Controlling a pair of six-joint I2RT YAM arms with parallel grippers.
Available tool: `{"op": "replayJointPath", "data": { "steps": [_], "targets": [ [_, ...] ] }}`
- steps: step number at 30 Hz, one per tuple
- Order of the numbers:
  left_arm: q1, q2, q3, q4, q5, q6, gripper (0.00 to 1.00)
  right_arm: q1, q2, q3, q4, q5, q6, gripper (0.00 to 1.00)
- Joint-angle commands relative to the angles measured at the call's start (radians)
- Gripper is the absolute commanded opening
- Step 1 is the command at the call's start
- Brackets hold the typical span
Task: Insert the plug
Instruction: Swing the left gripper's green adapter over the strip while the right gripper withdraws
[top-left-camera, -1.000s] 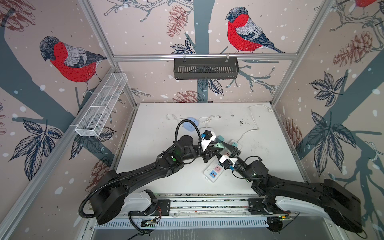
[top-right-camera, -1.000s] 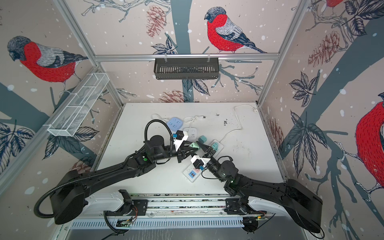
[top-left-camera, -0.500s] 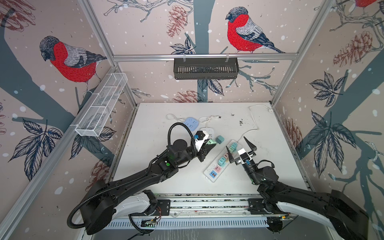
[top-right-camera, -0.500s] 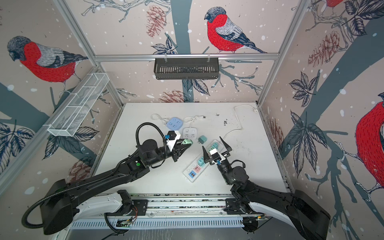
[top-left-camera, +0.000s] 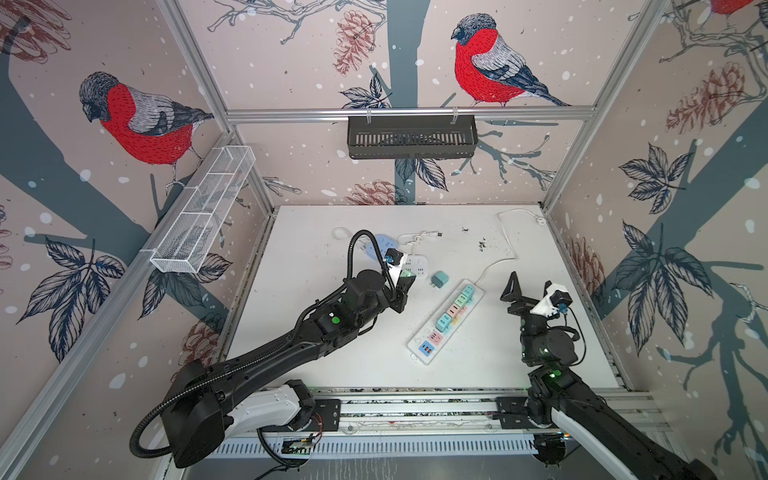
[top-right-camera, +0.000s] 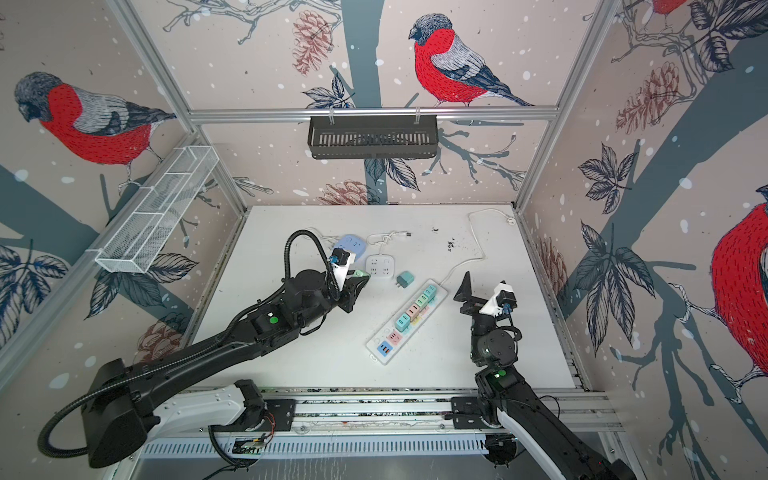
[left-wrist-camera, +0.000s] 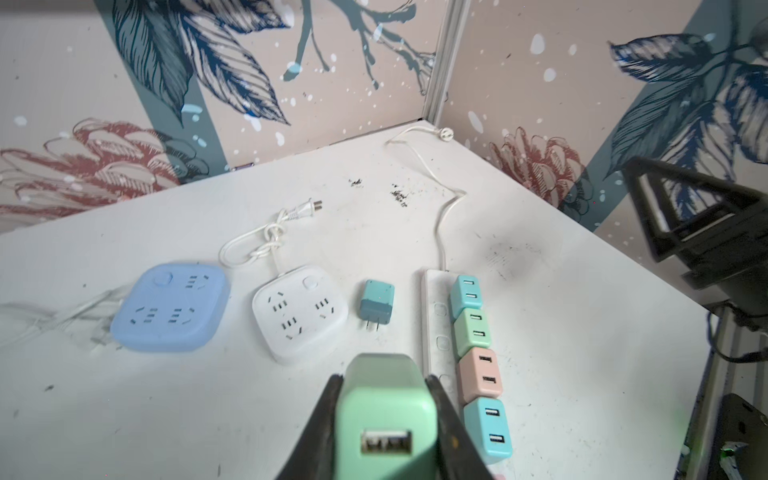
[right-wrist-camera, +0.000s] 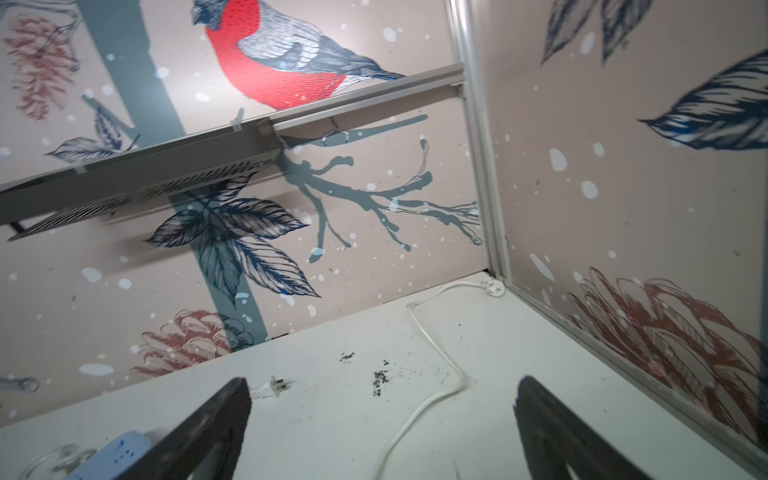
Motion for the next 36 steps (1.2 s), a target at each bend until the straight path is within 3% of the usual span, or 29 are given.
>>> {"op": "replayJointPath", "data": {
  "steps": [1, 7, 9, 15, 20, 25, 36],
  "targets": [
    [0.001, 0.021, 0.042, -0.119, -0.054, -0.098, 0.00, -0.040, -0.064, -0.093, -0.071, 0.009, 0.168, 1.00],
    [0.001, 0.039, 0.105, -0.254, -0.040, -0.168, 0.00, -0.119, -0.181, -0.131, -0.185, -0.040, 0.300, 1.00],
    [-0.001, 0.036, 0.113, -0.292, -0.039, -0.176, 0.00, -0.154, -0.173, -0.145, -0.188, -0.105, 0.326, 1.00],
    [-0.001, 0.012, 0.117, -0.332, -0.028, -0.212, 0.00, -0.178, -0.071, -0.148, -0.090, -0.168, 0.313, 1.00],
    [-0.001, 0.101, 0.259, -0.409, 0.074, -0.207, 0.00, -0.179, -0.036, -0.125, -0.105, -0.208, 0.302, 1.00],
    [-0.013, 0.187, 0.264, -0.461, 0.128, -0.202, 0.00, -0.179, -0.039, -0.126, -0.104, -0.213, 0.298, 1.00],
    [-0.176, 0.362, 0.329, -0.507, 0.044, -0.176, 0.00, -0.179, -0.046, -0.128, -0.106, -0.235, 0.287, 1.00]
  ]
}}
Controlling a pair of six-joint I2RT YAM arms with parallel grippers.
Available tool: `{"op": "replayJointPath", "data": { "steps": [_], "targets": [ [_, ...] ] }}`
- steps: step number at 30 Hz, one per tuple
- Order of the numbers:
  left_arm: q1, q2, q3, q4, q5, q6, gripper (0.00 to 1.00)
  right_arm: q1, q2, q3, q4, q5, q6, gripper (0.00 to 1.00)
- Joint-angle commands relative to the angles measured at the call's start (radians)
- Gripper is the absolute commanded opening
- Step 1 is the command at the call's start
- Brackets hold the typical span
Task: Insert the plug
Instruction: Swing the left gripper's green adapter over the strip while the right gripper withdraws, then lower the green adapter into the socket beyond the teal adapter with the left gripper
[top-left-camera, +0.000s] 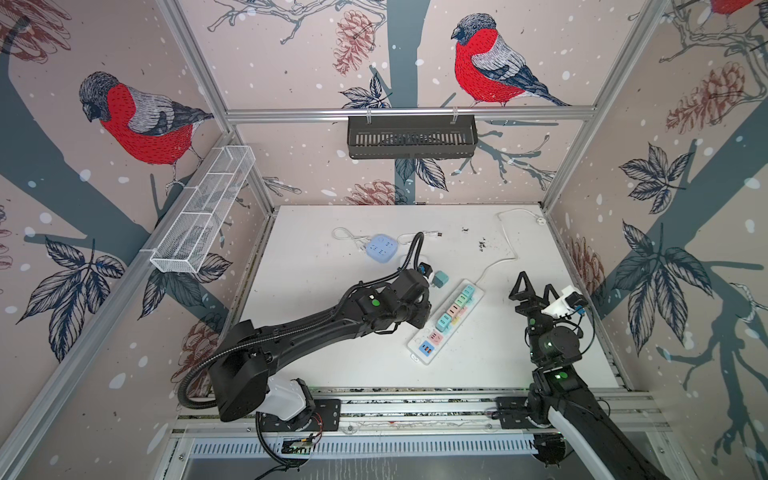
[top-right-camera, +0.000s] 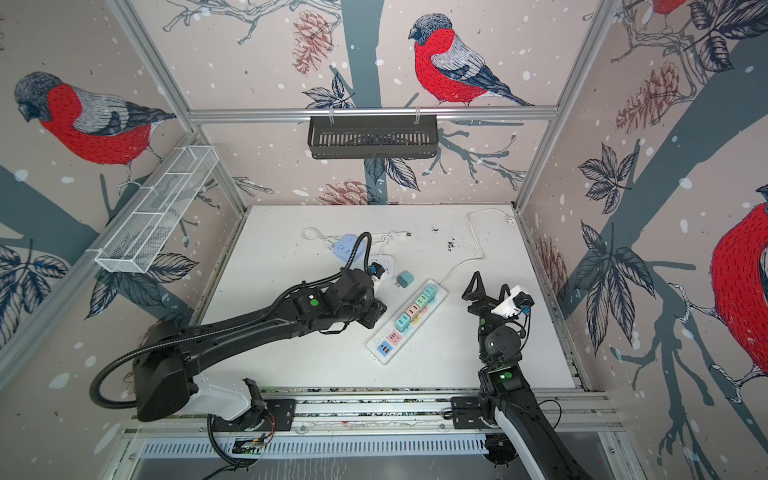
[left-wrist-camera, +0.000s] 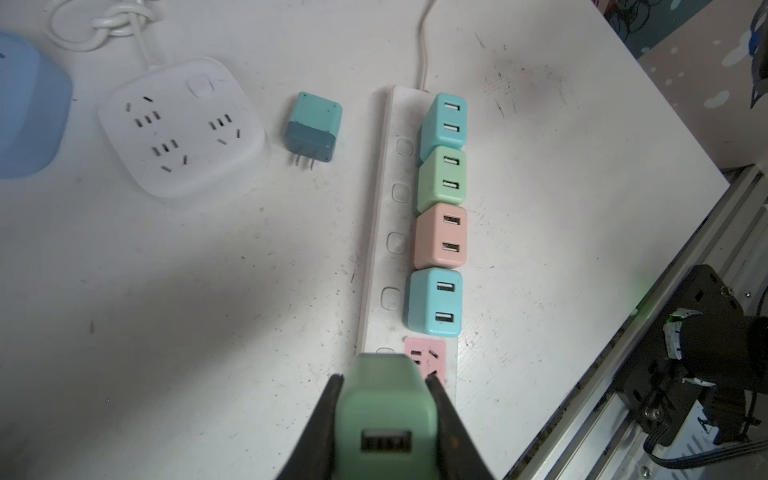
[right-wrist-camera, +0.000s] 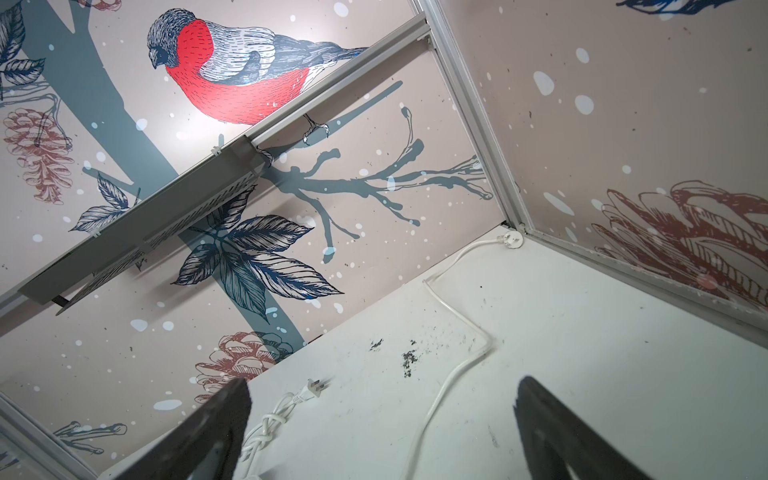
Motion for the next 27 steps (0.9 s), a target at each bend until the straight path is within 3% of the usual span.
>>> {"op": "replayJointPath", "data": {
  "steps": [1, 12, 27],
  "targets": [
    [-0.035, 0.051, 0.048, -0.063, -0.037, 0.000, 0.00, 0.001, 0.001, -0.128, 0.032, -0.013, -0.010, 1.00],
    [-0.053, 0.164, 0.089, -0.123, 0.054, 0.008, 0.00, 0.000, 0.001, -0.128, 0.029, -0.014, -0.012, 1.00],
    [-0.072, 0.042, -0.069, 0.085, 0.020, -0.044, 0.00, 0.001, 0.000, -0.129, 0.030, -0.019, -0.012, 1.00]
  ]
}}
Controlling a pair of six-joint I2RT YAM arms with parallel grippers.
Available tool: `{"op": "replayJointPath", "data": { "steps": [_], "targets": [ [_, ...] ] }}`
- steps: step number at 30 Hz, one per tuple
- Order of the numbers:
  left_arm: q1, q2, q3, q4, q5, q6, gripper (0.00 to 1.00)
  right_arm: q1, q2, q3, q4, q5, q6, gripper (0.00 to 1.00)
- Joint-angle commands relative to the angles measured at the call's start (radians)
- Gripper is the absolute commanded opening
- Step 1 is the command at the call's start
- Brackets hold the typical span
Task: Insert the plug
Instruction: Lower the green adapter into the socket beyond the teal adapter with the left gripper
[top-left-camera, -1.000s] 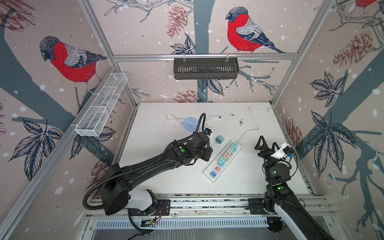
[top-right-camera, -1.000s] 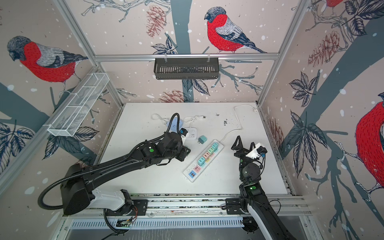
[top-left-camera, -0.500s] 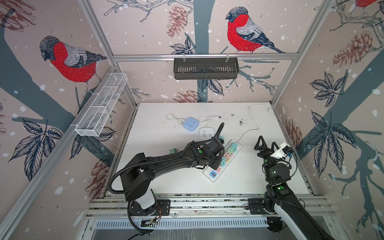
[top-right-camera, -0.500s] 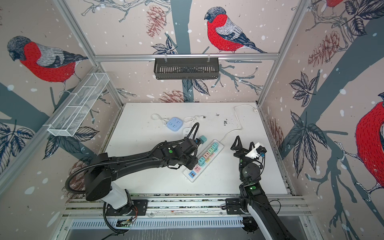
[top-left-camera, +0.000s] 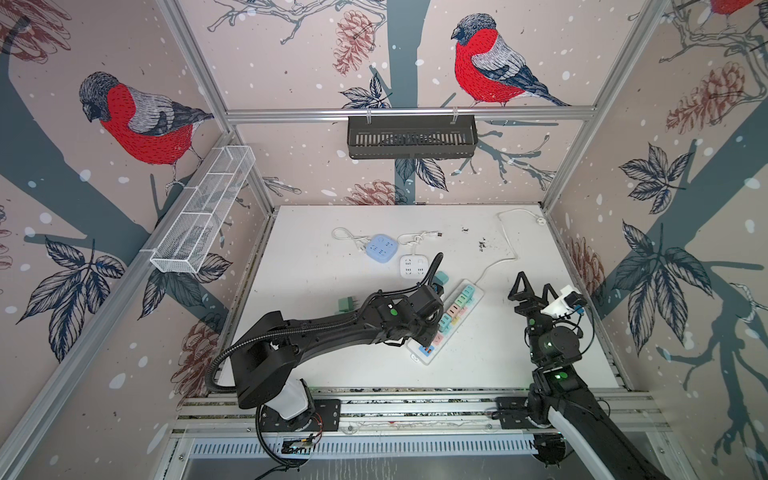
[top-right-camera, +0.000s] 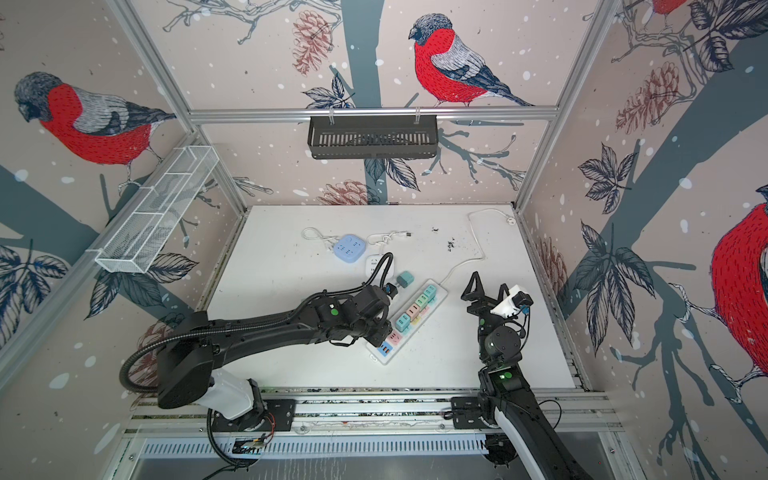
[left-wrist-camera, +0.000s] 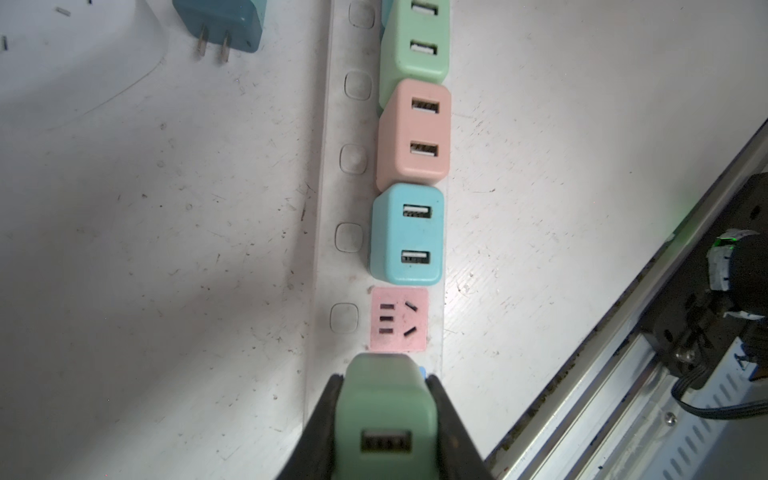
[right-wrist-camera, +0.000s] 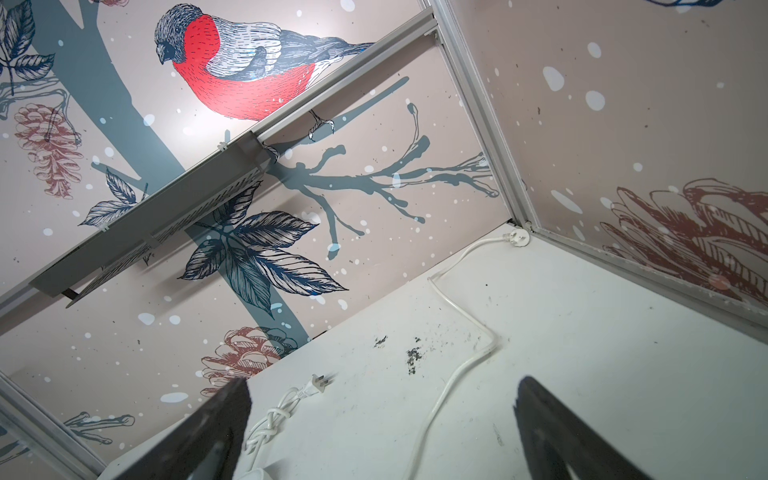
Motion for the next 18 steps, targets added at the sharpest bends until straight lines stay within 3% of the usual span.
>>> {"op": "replayJointPath", "data": {
  "steps": [1, 18],
  "targets": [
    [-0.006, -0.028, -0.024, 0.100, -0.023, -0.019, 0.00, 0.002, -0.002, -0.129, 0.029, -0.003, -0.012, 1.00],
    [-0.050, 0.022, -0.022, 0.121, -0.103, -0.004, 0.00, 0.002, -0.002, -0.128, 0.029, -0.003, -0.012, 1.00]
  ]
}}
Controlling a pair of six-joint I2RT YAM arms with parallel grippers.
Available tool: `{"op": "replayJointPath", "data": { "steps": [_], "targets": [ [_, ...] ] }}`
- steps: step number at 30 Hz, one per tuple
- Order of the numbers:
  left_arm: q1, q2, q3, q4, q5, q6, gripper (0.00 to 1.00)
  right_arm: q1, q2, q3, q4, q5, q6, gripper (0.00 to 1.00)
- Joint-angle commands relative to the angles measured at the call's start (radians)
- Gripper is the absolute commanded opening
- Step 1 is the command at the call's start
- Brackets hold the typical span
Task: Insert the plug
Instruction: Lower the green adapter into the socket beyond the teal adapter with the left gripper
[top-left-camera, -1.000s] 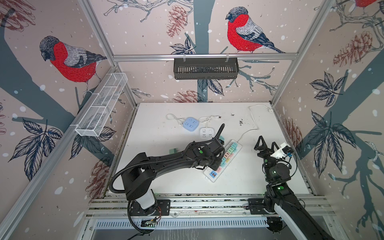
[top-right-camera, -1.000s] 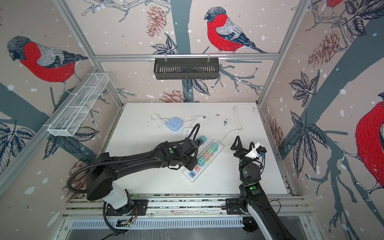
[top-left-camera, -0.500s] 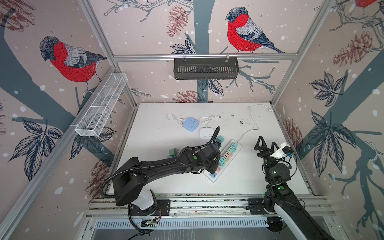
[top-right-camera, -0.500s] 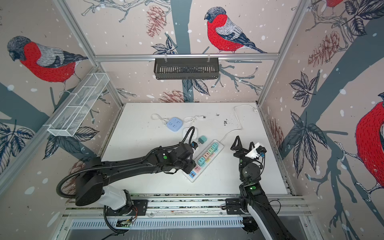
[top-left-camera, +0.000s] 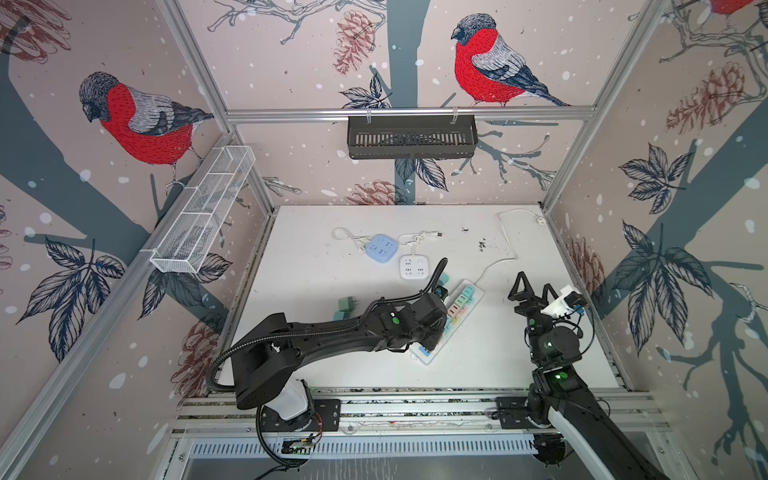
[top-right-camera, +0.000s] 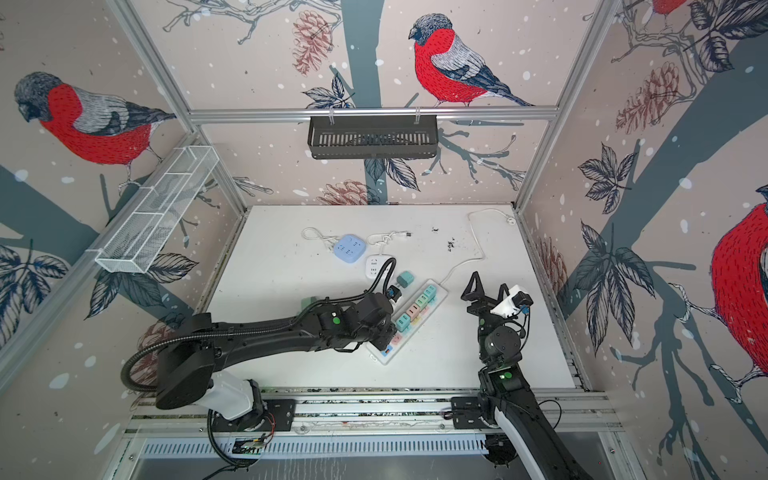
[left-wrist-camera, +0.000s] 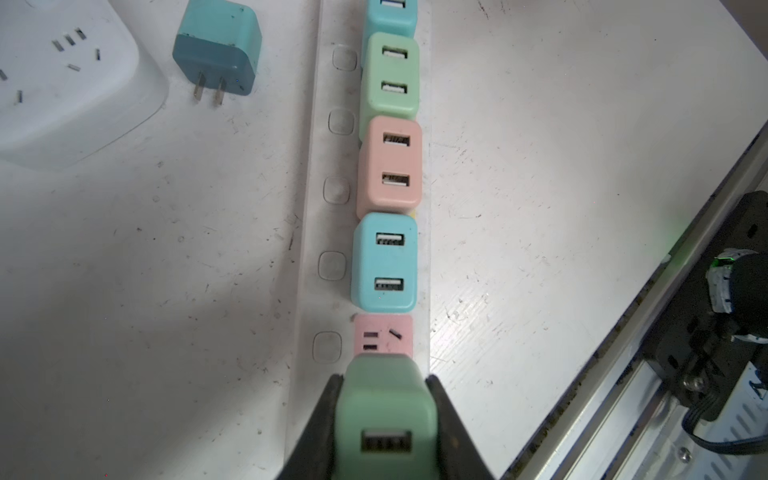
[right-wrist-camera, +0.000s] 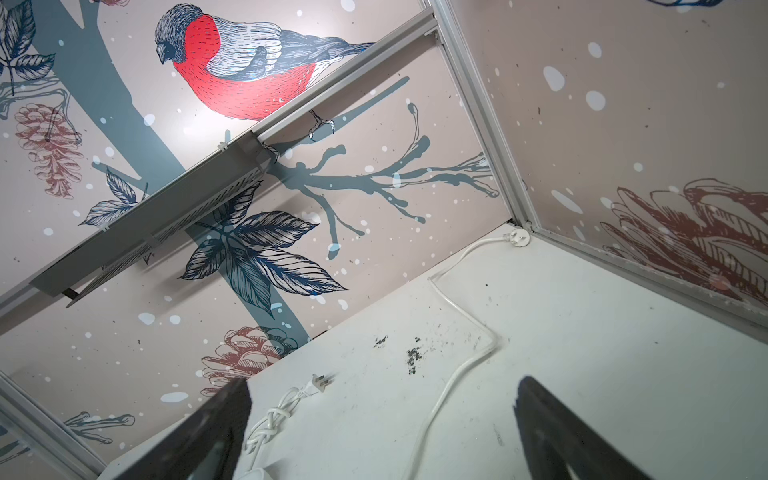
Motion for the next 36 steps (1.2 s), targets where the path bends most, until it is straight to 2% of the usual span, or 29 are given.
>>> {"op": "replayJointPath", "data": {
  "steps": [1, 9, 36],
  "targets": [
    [-0.001, 0.002, -0.003, 0.036, -0.021, 0.001, 0.00, 0.001, -0.001, -0.128, 0.029, -0.003, -0.011, 1.00],
    [-0.001, 0.024, -0.004, 0.072, 0.006, 0.002, 0.00, 0.001, -0.001, -0.129, 0.029, -0.005, -0.011, 1.00],
    [-0.001, 0.068, -0.056, 0.168, -0.017, 0.009, 0.00, 0.001, -0.002, -0.128, 0.029, -0.009, -0.012, 1.00]
  ]
}}
